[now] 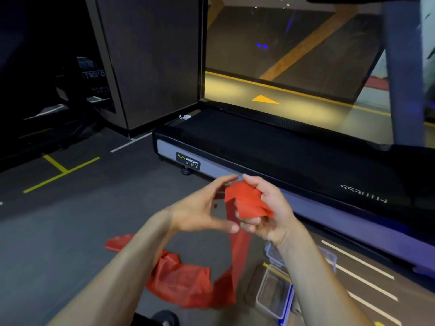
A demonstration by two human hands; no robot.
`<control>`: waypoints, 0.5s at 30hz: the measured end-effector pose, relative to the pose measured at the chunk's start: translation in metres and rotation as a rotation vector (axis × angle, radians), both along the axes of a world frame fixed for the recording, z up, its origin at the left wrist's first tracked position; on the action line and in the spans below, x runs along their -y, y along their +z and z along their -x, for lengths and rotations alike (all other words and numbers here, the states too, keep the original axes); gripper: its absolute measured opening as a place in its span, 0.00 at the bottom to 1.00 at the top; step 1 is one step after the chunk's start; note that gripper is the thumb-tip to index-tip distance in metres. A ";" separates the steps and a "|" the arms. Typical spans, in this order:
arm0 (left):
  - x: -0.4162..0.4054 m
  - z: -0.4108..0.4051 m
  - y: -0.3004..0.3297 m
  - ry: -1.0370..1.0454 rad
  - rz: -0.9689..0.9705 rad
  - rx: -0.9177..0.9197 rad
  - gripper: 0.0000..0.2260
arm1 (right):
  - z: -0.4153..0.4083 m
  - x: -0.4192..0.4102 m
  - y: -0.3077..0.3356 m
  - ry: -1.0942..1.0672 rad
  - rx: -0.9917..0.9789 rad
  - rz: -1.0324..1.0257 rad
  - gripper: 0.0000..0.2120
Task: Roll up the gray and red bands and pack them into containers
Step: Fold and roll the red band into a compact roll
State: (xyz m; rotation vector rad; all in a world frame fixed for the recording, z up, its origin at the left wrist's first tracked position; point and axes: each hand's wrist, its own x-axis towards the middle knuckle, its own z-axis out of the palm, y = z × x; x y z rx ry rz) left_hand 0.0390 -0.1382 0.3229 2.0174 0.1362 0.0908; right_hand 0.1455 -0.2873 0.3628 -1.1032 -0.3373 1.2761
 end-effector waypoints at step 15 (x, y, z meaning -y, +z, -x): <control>0.017 -0.020 0.011 0.256 -0.070 0.443 0.13 | -0.014 0.018 0.003 0.137 -0.009 -0.072 0.43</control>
